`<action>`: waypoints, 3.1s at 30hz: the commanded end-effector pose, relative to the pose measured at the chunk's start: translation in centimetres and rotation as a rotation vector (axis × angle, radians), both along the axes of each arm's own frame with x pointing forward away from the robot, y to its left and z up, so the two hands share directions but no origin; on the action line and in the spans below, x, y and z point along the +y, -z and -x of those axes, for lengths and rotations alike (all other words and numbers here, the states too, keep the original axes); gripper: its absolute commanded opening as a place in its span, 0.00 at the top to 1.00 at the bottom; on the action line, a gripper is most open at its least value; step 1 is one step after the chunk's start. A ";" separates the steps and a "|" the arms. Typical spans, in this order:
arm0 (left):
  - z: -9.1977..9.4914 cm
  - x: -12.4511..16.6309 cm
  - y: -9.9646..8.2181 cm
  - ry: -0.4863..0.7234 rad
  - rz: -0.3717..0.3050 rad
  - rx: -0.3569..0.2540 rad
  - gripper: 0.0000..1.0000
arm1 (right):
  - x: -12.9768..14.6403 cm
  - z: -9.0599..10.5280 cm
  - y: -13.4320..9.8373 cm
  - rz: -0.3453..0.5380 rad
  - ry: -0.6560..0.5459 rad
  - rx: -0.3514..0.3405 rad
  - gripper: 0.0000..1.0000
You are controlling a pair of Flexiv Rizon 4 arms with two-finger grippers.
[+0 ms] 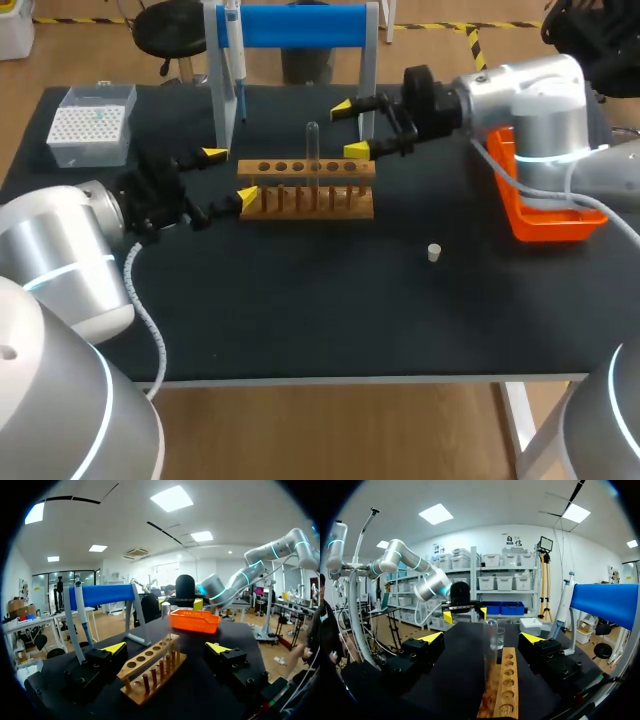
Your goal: Invert the test tube, pick up the pipette, mount the tip to pipette, aspirate from beaker and dispense into the tube, eject the tip, return the pipette, and cap with the stopper.
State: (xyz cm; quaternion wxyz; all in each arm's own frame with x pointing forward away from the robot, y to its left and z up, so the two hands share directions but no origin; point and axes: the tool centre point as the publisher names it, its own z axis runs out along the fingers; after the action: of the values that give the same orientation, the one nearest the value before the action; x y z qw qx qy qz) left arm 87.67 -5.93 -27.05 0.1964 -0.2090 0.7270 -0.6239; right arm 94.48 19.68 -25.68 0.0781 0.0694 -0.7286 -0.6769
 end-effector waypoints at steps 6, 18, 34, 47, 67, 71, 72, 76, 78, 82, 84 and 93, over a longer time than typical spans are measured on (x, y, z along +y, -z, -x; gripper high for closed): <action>0.1 -0.1 0.0 -0.004 -0.002 0.000 0.00 | 1.0 0.8 0.7 0.009 0.048 -0.019 0.00; 0.1 -0.1 0.0 -0.004 -0.002 0.000 0.00 | 2.3 0.8 1.0 0.005 0.083 -0.015 0.00; 0.1 -0.1 0.0 -0.004 -0.002 0.000 0.00 | 3.5 0.7 1.8 -0.009 0.095 0.021 0.10; 0.1 -0.1 0.0 -0.004 -0.002 0.000 0.00 | 4.1 0.3 2.3 -0.008 0.093 0.016 0.16; 0.1 -0.1 0.0 -0.004 -0.002 0.000 0.00 | 5.1 0.1 2.3 -0.032 0.073 0.008 0.26; 0.1 -0.1 0.0 -0.004 -0.002 0.000 0.00 | 5.3 0.1 2.4 -0.035 0.069 0.010 0.30; 0.1 -0.1 0.0 -0.004 -0.002 0.000 0.00 | 5.3 0.2 2.4 -0.035 0.068 0.010 0.31; 0.1 -0.1 0.0 -0.004 -0.002 0.000 0.00 | 5.4 0.2 2.4 -0.036 0.063 0.011 0.36; 0.1 -0.1 0.0 -0.004 -0.002 0.000 0.00 | 5.4 0.2 2.4 -0.034 0.063 0.010 0.40; 0.1 -0.1 0.0 -0.004 -0.002 0.000 0.00 | 5.4 0.3 2.5 -0.031 0.064 0.008 0.47; 0.1 -0.1 0.0 -0.004 -0.002 0.000 0.00 | 5.5 0.3 2.5 -0.030 0.063 0.008 0.51; 0.1 -0.1 0.0 -0.004 -0.002 0.000 0.00 | 5.5 0.3 2.6 -0.028 0.058 0.008 0.61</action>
State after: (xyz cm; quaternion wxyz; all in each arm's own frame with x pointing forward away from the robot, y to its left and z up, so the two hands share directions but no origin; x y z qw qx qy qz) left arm 87.74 -5.91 -27.08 0.1954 -0.2084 0.7273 -0.6240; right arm 94.01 25.11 -28.12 0.0591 0.0454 -0.7207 -0.6892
